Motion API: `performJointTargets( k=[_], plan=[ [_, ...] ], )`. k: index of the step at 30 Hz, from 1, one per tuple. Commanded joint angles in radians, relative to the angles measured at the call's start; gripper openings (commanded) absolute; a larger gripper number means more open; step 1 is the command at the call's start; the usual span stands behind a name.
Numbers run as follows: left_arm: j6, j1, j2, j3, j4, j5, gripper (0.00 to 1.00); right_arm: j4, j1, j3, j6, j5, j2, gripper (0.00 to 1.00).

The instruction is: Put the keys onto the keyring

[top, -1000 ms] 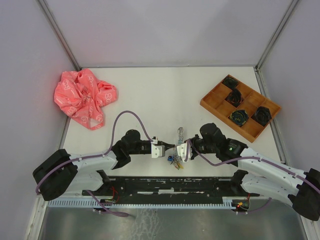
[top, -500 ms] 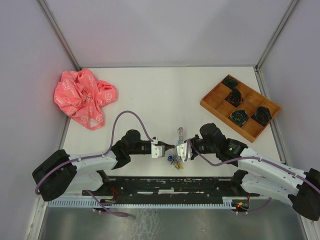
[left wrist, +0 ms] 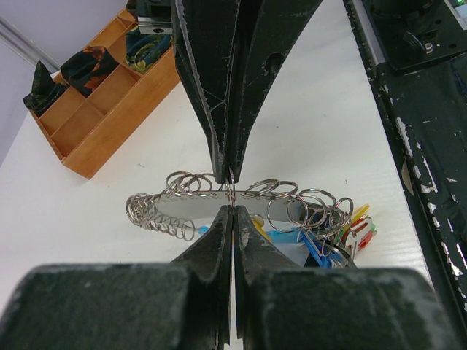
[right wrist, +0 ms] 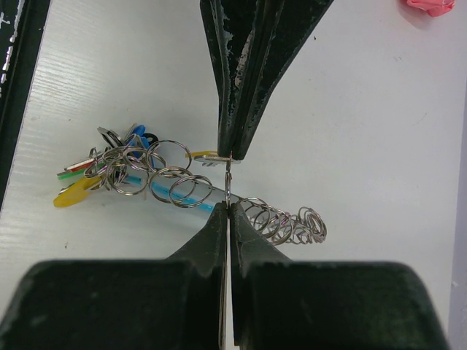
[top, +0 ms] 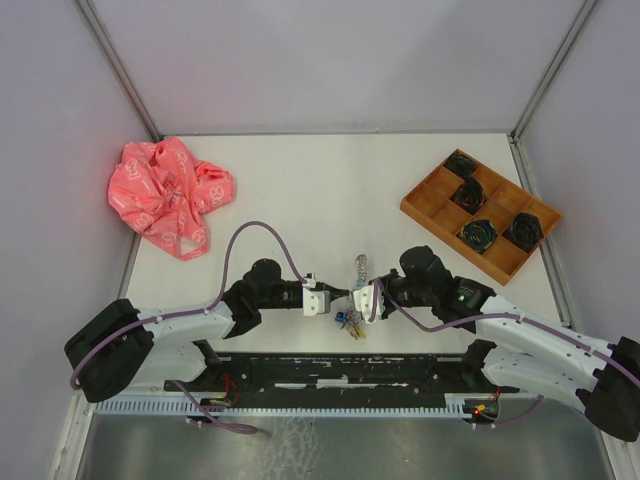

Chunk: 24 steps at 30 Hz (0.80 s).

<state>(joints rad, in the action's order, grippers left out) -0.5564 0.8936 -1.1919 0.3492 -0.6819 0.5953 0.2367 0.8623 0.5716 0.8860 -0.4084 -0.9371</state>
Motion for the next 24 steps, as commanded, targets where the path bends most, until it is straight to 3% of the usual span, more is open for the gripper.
performJointTargets(
  k=[1, 24],
  plan=[
    [-0.029, 0.004, -0.002, 0.043, -0.027, 0.001, 0.03, -0.092, 0.003, 0.022, -0.012, -0.018, 0.014, 0.01],
    [0.007, 0.004, -0.012, 0.062, -0.054, 0.04, 0.03, -0.039, 0.004, 0.062, 0.018, -0.05, -0.031, 0.01]
  ],
)
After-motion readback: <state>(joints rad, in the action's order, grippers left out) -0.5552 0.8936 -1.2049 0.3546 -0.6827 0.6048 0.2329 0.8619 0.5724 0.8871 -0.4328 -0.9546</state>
